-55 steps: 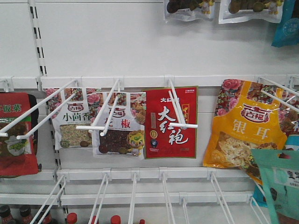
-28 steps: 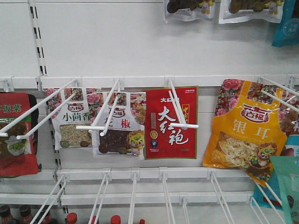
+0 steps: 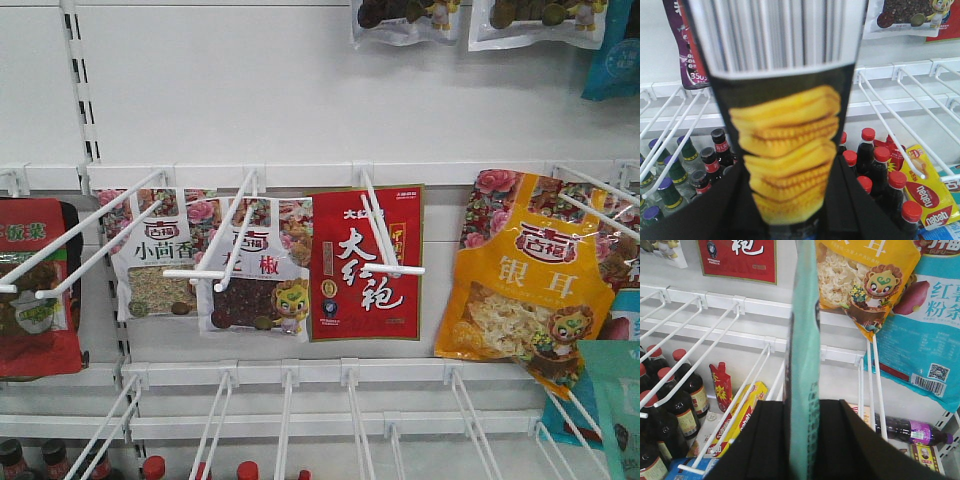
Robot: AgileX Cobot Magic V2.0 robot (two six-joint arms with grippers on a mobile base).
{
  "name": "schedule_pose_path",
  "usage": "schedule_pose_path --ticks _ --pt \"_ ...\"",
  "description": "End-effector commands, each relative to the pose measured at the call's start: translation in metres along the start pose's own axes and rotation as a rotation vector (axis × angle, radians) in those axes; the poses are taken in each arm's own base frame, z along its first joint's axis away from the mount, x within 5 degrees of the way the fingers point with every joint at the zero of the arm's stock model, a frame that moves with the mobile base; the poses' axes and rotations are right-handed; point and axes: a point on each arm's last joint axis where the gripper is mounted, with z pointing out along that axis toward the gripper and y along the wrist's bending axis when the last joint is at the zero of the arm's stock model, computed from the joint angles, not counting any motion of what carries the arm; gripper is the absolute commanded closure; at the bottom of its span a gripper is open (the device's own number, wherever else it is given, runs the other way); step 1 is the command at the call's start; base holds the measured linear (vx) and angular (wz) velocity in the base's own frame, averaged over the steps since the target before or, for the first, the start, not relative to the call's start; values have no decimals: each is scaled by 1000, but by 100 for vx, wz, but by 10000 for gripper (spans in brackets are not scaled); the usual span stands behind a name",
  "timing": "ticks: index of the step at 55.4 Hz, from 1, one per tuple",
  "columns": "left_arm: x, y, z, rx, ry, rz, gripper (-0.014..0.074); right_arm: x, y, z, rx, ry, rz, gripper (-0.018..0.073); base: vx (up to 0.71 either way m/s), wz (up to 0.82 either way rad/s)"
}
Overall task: Pick snacks and fruit into basket
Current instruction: 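Drive away from the shelf holding the box and bag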
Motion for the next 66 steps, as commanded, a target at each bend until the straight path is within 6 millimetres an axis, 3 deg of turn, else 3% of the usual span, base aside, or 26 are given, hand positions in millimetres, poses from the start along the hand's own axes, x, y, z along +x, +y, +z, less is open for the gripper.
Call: schedule_pose_path --ticks 1,36,66 --pt "-20 -1 -5 14 -129 -3 579 -18 -1 -5 13 -123 -13 568 0 0" --pt "-20 -1 -5 14 -129 -3 579 -18 -1 -5 13 -123 -13 568 -3 0" --pt "-20 -1 -5 14 -129 -3 579 -18 -1 -5 13 -122 -13 568 -22 0"
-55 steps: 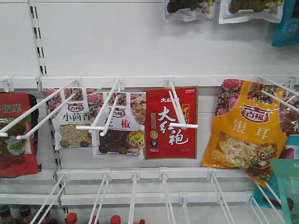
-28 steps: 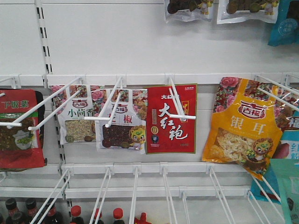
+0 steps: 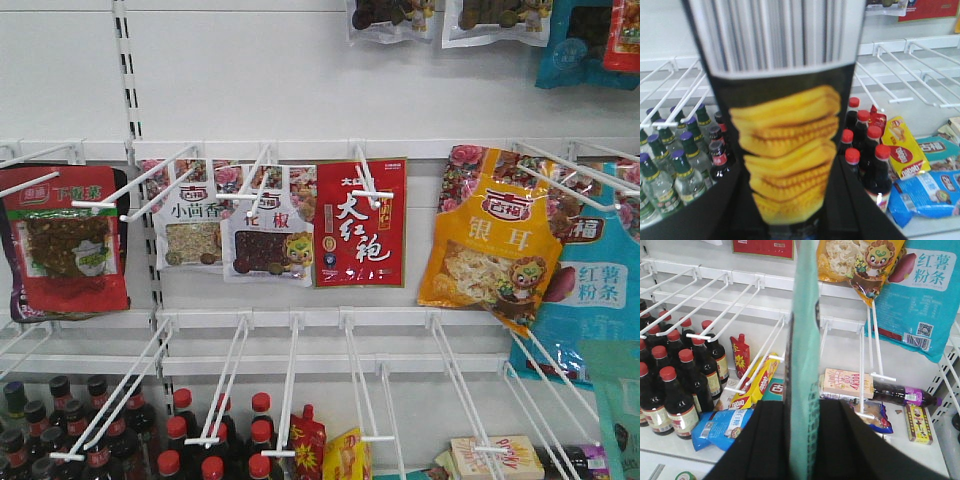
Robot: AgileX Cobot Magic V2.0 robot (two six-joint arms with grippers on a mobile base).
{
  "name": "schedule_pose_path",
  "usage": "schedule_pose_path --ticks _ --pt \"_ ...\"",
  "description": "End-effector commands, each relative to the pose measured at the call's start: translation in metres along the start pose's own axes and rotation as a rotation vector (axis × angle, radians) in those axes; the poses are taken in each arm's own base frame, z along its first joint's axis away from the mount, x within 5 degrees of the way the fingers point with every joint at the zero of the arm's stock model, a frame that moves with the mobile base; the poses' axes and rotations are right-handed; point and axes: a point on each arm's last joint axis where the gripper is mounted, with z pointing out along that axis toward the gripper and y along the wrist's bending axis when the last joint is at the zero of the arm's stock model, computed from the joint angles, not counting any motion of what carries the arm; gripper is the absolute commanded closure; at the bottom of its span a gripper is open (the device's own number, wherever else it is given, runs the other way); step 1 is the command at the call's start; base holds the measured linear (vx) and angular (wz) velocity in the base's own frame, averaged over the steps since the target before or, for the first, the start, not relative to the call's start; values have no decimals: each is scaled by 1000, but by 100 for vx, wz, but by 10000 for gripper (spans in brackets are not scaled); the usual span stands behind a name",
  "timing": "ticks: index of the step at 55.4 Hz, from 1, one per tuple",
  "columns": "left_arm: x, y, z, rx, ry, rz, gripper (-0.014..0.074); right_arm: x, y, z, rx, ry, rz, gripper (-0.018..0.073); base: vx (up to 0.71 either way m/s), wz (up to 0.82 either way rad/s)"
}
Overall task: Pick snacks and fruit into basket
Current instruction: 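Drive away from the shelf holding the box and bag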
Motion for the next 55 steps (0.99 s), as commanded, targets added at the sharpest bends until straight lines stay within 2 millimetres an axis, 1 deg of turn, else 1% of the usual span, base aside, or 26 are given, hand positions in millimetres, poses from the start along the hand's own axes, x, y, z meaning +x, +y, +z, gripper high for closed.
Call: schedule_pose_path --ticks 1,15,27,40,55 --pt "-20 -1 -5 14 -129 -4 579 -18 -1 -5 13 -122 -13 568 -28 4" --pt "-20 -1 -5 14 -129 -4 579 -18 -1 -5 13 -122 -13 568 -31 -2" --pt "-20 -1 -5 14 -131 -4 579 -18 -1 -5 13 -121 -13 568 -32 -23" --pt "-20 -1 -5 14 -131 -4 579 -18 -1 -5 13 -121 -13 568 -27 -47" --pt "-20 -1 -5 14 -131 -4 579 -18 -1 -5 13 -121 -13 568 -20 -69"
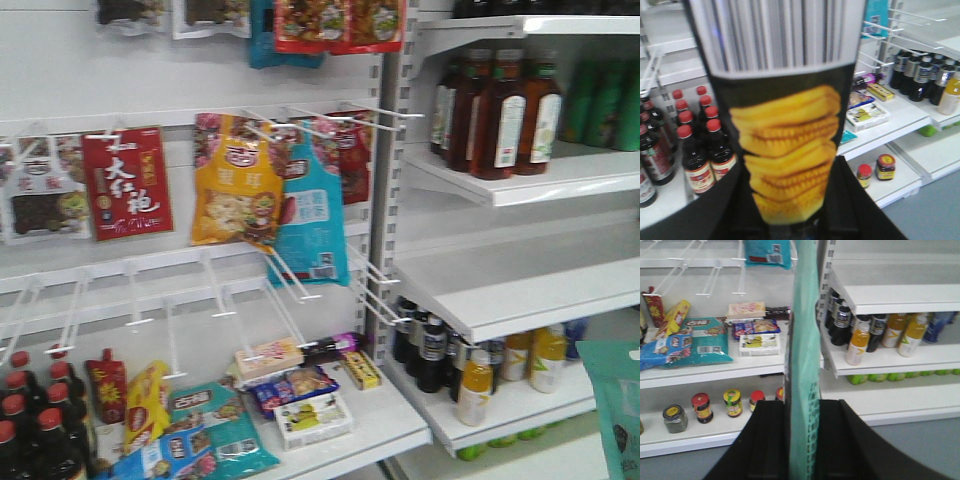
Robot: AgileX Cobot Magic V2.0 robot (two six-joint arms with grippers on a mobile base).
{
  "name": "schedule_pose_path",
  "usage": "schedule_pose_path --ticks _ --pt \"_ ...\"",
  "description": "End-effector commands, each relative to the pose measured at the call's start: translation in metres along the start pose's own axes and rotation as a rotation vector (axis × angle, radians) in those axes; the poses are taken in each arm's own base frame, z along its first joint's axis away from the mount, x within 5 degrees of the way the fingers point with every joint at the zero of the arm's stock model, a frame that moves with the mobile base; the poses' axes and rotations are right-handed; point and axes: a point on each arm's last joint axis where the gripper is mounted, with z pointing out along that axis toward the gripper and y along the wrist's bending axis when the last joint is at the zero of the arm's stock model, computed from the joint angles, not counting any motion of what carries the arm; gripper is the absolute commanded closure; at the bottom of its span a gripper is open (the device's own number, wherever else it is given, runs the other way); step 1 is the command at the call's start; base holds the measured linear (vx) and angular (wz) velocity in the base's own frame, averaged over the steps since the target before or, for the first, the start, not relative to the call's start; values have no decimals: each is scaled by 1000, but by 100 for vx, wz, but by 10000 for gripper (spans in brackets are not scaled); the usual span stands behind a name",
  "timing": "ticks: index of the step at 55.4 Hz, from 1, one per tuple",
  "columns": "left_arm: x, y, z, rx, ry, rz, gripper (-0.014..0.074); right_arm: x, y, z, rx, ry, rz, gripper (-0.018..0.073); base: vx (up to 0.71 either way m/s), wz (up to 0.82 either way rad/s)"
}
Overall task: Pick snacks and fruit into basket
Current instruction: 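Drive away from the shelf holding the box and bag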
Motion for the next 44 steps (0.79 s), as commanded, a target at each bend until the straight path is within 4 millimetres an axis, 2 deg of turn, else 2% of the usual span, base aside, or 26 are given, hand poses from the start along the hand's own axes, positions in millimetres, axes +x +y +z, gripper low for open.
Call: schedule_pose_path --ticks 1,26,44 --pt "-20 -1 -5 15 -132 -5 579 -18 -1 -5 13 -123 -13 568 -18 -76" --pt "-20 -1 -5 15 -132 -5 579 -18 -1 -5 13 -123 -13 568 -13 -78" --pt "-20 -1 -5 15 -132 -5 579 -18 -1 -5 13 -122 -13 568 -7 -98"
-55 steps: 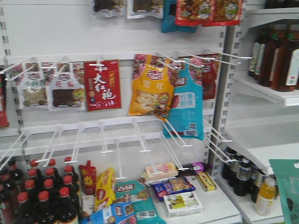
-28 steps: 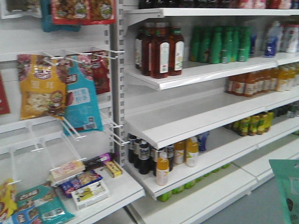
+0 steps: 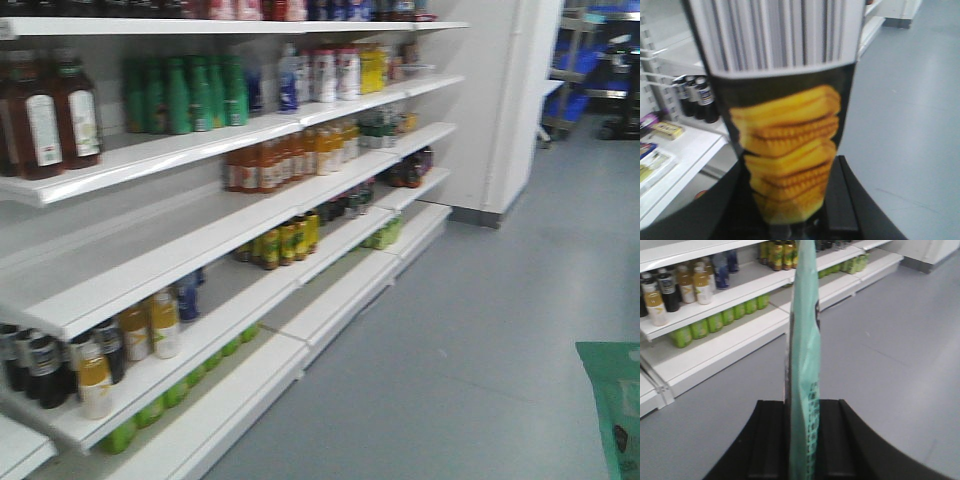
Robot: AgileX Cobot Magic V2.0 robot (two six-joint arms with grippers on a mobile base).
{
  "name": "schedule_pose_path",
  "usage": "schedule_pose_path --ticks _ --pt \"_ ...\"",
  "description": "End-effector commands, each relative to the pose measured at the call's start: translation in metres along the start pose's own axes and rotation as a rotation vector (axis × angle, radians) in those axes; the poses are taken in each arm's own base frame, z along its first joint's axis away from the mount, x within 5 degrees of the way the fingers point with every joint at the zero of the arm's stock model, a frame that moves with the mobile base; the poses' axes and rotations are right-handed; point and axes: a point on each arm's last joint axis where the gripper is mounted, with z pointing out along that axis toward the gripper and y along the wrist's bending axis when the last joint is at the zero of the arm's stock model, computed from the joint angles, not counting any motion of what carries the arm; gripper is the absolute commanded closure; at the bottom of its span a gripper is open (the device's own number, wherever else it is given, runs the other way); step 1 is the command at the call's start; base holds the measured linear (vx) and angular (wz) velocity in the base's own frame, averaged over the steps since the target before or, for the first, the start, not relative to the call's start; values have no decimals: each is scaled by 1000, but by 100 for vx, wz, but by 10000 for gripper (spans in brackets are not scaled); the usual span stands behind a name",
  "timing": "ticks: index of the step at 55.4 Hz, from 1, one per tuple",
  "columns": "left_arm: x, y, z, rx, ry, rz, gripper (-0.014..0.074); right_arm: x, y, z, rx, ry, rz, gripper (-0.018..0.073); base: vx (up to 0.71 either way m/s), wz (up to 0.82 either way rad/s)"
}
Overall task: Pick snacks and fruit into basket
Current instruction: 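Drive away from the shelf holding the box and bag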
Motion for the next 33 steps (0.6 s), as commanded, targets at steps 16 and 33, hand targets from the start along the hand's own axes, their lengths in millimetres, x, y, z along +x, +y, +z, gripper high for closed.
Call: schedule_pose_path --ticks 16,33 --pt "-20 -1 -5 15 -132 -5 579 -18 -1 -5 13 -124 -13 568 -2 -100" --pt "-20 -1 -5 15 -132 -5 579 -18 -1 -5 13 -124 -13 568 4 -102"
